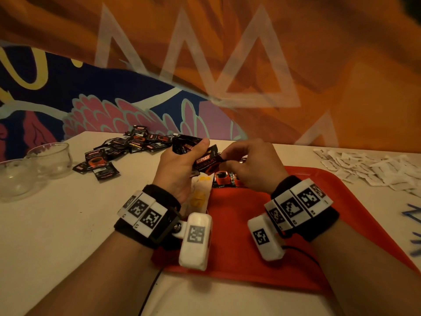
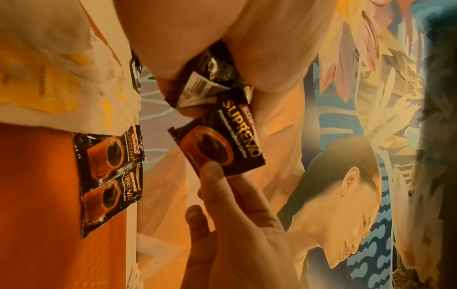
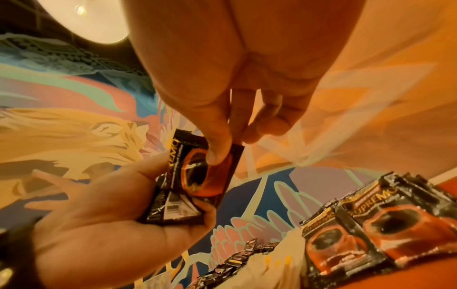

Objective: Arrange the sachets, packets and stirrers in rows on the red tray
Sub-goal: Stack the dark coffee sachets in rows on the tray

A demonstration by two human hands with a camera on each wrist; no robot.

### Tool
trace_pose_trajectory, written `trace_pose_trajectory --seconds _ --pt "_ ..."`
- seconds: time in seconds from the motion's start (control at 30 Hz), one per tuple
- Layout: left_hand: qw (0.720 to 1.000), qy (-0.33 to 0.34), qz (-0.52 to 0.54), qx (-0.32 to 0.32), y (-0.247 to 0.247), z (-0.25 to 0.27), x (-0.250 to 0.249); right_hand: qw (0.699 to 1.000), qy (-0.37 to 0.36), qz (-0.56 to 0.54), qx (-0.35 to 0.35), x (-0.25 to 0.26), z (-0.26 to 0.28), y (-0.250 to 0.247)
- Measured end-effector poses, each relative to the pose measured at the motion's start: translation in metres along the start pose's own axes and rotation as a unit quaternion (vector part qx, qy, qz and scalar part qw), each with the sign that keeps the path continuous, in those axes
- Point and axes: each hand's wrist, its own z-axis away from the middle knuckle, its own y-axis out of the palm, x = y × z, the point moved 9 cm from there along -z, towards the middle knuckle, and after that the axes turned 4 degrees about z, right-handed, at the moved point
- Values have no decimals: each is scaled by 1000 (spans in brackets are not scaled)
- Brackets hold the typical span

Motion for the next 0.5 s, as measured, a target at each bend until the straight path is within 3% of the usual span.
trace_pose_trajectory --seconds 0.2,0.5 --pt "999 24 -28 -15 -3 -2 -4 996 -38 74 -36 11 0 -8" --pt "997 36 -39 49 7 0 -8 992 -39 118 -5 10 0 -5"
